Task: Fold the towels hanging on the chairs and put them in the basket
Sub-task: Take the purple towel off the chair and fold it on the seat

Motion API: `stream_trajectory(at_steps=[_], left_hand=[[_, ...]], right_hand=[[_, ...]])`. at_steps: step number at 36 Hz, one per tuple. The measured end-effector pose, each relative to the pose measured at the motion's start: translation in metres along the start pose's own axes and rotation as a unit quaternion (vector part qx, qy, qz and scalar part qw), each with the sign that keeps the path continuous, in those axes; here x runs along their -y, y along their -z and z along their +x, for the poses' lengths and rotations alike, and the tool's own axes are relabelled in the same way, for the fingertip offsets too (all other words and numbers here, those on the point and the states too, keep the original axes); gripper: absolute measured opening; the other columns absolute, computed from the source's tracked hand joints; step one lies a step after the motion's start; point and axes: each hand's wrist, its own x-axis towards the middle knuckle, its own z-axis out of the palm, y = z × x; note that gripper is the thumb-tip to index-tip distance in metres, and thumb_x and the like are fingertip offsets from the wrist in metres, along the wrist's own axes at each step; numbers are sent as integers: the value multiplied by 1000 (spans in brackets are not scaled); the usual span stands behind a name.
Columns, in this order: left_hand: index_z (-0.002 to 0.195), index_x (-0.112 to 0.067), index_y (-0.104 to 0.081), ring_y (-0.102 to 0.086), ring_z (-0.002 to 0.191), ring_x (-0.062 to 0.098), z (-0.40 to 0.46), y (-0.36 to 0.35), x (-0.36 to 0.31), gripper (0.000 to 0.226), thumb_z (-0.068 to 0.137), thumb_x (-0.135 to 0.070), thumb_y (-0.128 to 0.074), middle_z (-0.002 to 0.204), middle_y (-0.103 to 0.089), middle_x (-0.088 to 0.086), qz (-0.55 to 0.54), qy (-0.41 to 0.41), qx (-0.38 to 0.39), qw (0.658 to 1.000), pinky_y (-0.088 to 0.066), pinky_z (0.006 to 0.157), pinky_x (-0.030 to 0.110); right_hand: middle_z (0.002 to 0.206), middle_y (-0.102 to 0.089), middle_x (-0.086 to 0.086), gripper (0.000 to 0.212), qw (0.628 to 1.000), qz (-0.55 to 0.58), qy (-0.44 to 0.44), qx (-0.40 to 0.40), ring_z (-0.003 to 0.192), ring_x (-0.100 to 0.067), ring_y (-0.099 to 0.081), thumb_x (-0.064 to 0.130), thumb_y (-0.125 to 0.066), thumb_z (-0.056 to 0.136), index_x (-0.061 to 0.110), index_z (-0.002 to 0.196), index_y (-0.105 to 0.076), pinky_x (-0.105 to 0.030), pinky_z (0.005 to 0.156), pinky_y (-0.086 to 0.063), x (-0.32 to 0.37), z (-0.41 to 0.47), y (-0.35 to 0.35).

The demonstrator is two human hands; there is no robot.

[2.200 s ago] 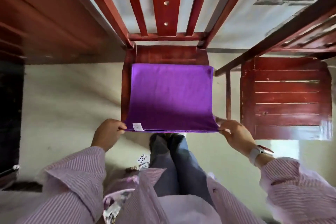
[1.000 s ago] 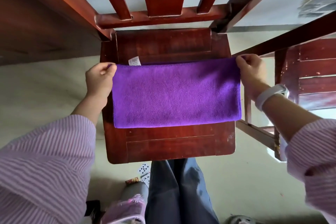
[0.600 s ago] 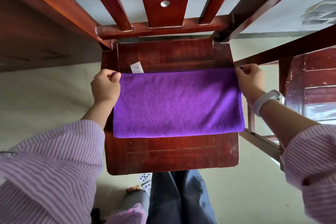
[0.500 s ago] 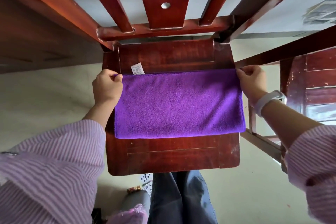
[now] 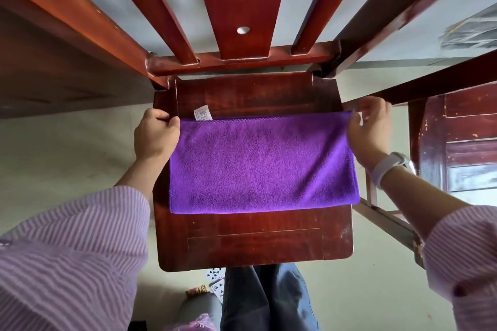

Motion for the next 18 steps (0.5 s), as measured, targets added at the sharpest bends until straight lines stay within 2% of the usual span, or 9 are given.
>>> stream_trajectory(at_steps=[2, 5, 8, 10, 14, 18], left_hand=[[105, -13, -60, -58, 101, 32, 0, 3, -2, 25, 86, -29, -56, 101, -68, 9, 16, -44, 6, 999, -45, 90, 39], [101, -15, -62, -58, 102, 28, 0, 3, -6, 21, 86, -29, -56, 100, -68, 4, 32, -106, 38, 993, -43, 92, 41], [98, -16, -64, -58, 102, 23, 2, 3, -11, 17, 86, -27, -58, 102, -67, 2, 34, -129, 84, 987, -44, 92, 39], [99, -15, -64, -57, 103, 21, 3, 4, -12, 16, 87, -25, -58, 105, -66, 2, 33, -132, 105, 985, -43, 92, 36], [96, -19, -67, -57, 105, 21, 8, 11, -6, 15, 88, -26, -56, 105, -67, 0, 51, -155, 145, 976, -42, 97, 41], [97, -20, -68, -56, 106, 23, 12, 17, -1, 15, 89, -22, -56, 104, -68, 0, 64, -182, 177, 965, -40, 98, 45]], right_hand=[[104, -55, -18, 30, 992, -76, 96, 16, 99, -37, -50, 10, -44, 79, 8, 104, -60, -48, 85, -38, 9, -5, -2], [97, -61, -12, 29, 962, -132, 222, 86, 94, -35, -54, 12, -48, 80, 15, 101, -68, -45, 82, -37, 34, -12, -17], [89, -64, -7, 28, 936, -148, 292, 133, 84, -34, -58, 20, -47, 81, 19, 95, -71, -43, 74, -41, 57, -19, -38], [90, -64, -7, 23, 925, -161, 306, 155, 87, -34, -57, 21, -51, 82, 20, 91, -71, -42, 74, -40, 68, -21, -50], [108, -57, -3, 22, 917, -181, 281, 215, 109, -26, -44, 25, -48, 91, 24, 100, -68, -39, 87, -29, 78, -20, -67], [110, -57, -1, 22, 922, -184, 252, 227, 113, -23, -41, 27, -47, 91, 26, 101, -66, -39, 91, -28, 84, -19, -71]])
